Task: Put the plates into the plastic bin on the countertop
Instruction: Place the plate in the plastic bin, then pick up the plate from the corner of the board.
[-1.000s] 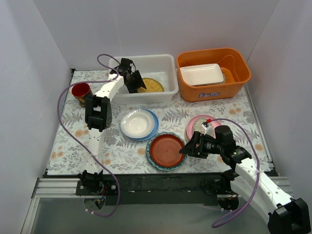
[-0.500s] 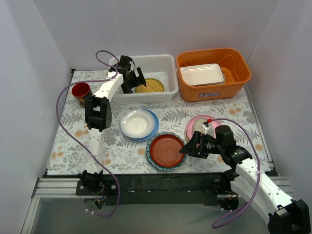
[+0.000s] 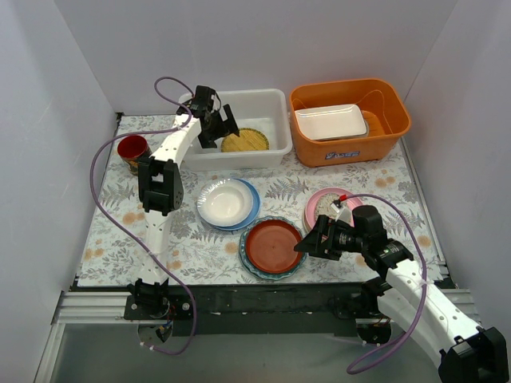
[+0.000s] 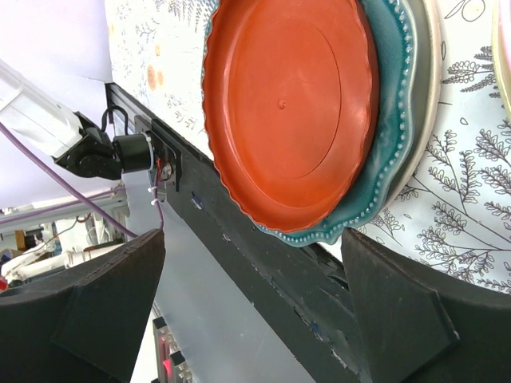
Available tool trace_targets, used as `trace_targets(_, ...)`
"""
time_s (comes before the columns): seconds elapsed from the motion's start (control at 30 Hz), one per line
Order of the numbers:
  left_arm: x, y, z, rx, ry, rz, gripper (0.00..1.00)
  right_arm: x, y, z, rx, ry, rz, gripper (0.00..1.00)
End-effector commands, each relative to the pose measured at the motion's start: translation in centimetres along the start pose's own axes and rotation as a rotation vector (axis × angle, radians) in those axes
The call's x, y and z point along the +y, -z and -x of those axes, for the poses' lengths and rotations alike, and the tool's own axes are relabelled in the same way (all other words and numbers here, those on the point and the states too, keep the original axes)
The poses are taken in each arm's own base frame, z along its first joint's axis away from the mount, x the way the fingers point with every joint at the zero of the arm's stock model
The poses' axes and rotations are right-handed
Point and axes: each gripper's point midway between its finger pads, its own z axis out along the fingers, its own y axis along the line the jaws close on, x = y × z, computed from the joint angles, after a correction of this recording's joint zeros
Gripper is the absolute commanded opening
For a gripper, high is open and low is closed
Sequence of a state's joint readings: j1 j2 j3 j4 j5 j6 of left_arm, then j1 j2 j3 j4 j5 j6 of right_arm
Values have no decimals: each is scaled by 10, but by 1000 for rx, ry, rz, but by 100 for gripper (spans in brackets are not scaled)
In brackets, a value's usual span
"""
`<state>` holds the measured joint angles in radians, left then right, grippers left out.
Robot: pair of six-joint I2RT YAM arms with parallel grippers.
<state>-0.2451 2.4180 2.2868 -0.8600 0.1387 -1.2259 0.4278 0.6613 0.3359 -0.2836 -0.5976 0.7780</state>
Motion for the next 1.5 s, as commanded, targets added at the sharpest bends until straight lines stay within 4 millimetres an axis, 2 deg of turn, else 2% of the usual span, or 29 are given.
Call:
trace_targets(0.0, -31, 57, 32, -103, -27, -85, 98, 12, 1, 10, -26, 43, 23, 98)
trace_targets(0.1, -37, 66, 34, -112, -33, -109, 98, 12, 1, 12, -32, 40, 25, 98)
trace_targets(0.3, -60, 105, 46, -162, -41, -189, 98, 11, 0, 12, -31, 40, 26, 98)
trace_targets(0.37, -69, 123, 48, -176, -40, -223, 98, 13, 1, 11, -28, 39, 30, 98)
trace_targets(0.57, -81, 157, 36, -159, -38, -299, 98, 14, 2, 10, -28, 35, 35, 98)
trace_targets(0.6, -85, 170, 35, -166, -40, -321, 98, 14, 2, 10, -28, 34, 34, 98)
trace_targets(0.67, -88, 176, 23, -130, -41, -354, 98, 14, 2, 10, -28, 37, 39, 98)
trace_targets(0.7, -91, 188, 20, -133, -46, -375, 98, 15, 2, 9, -28, 36, 41, 98)
trace_targets(0.77, -89, 193, 7, -111, -42, -390, 98, 16, 3, 10, -32, 36, 45, 98)
trace_targets(0.8, -95, 214, 4, -129, -55, -428, 98, 15, 3, 9, -31, 36, 46, 98)
trace_targets(0.83, -89, 208, -7, -102, -41, -426, 98, 16, 3, 9, -33, 37, 51, 98)
trace_targets(0.9, -90, 219, -19, -88, -41, -454, 98, 16, 4, 8, -30, 33, 52, 98)
trace_targets(0.93, -94, 236, -22, -112, -47, -480, 98, 16, 4, 8, -31, 34, 53, 98)
trace_targets(0.97, -87, 233, -35, -86, -37, -471, 98, 17, 4, 7, -29, 33, 53, 98)
trace_targets(1.0, -86, 237, -40, -85, -34, -477, 98, 17, 5, 8, -30, 33, 52, 98)
trace_targets(1.03, -90, 254, -44, -105, -40, -506, 98, 18, 5, 8, -31, 36, 53, 98)
trace_targets(1.07, -81, 247, -58, -76, -29, -488, 98, 18, 6, 8, -30, 33, 48, 98)
trace_targets(1.1, -79, 249, -63, -75, -27, -488, 98, 18, 6, 8, -30, 35, 47, 98)
trace_targets(1.13, -77, 252, -70, -69, -25, -495, 98, 18, 7, 8, -33, 38, 44, 98)
trace_targets(1.17, -78, 265, -75, -79, -23, -511, 98, 18, 7, 7, -29, 35, 40, 98)
trace_targets(1.2, -71, 260, -88, -55, -12, -499, 98, 18, 8, 8, -29, 38, 40, 98)
trace_targets(1.23, -70, 263, -92, -55, -11, -507, 98, 18, 8, 8, -30, 42, 38, 98)
trace_targets(1.27, -71, 276, -97, -66, -6, -526, 98, 18, 8, 8, -31, 44, 37, 98)
trace_targets(1.3, -64, 270, -108, -44, 8, -511, 98, 17, 8, 6, -28, 40, 34, 98)
trace_targets(1.37, -63, 282, -117, -52, 14, -529, 98, 15, 8, 6, -30, 37, 30, 98)
trace_targets(1.47, -53, 278, -139, -18, 40, -521, 98, 14, 7, 6, -30, 33, 34, 98)
